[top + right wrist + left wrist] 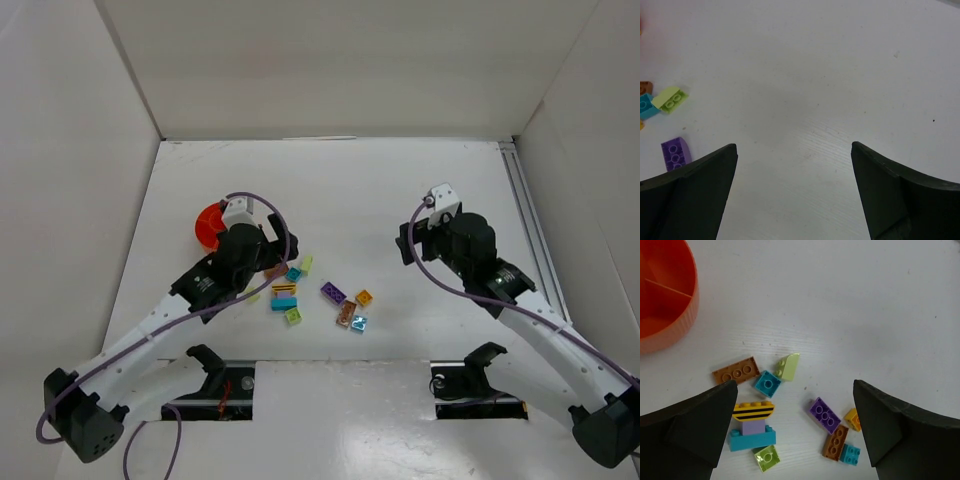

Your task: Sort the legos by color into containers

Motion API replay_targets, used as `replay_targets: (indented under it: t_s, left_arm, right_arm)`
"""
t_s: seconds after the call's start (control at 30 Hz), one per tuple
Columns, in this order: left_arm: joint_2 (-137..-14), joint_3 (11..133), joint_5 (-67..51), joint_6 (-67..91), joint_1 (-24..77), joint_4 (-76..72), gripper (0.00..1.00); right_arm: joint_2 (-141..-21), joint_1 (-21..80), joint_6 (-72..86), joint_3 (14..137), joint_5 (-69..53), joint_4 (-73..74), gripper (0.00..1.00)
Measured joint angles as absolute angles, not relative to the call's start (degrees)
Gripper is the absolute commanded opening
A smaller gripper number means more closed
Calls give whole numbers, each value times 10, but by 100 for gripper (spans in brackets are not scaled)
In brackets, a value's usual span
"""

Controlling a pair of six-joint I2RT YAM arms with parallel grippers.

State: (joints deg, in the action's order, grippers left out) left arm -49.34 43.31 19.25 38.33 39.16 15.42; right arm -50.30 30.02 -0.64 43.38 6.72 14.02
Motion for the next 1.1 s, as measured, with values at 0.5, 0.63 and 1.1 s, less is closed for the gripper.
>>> replay_targets:
  t_s: [0.5,0.63,1.1]
  left_arm:
    - [-713,466,105,296,392,113,93]
    - [-768,494,100,265,392,98,86]
    - [-916,549,96,195,392,75,58]
  right_arm:
    - [-468,284,10,429,107,188,97]
    - [-515,257,20,442,100,219,96]
    - [-524,191,24,442,68,261,93]
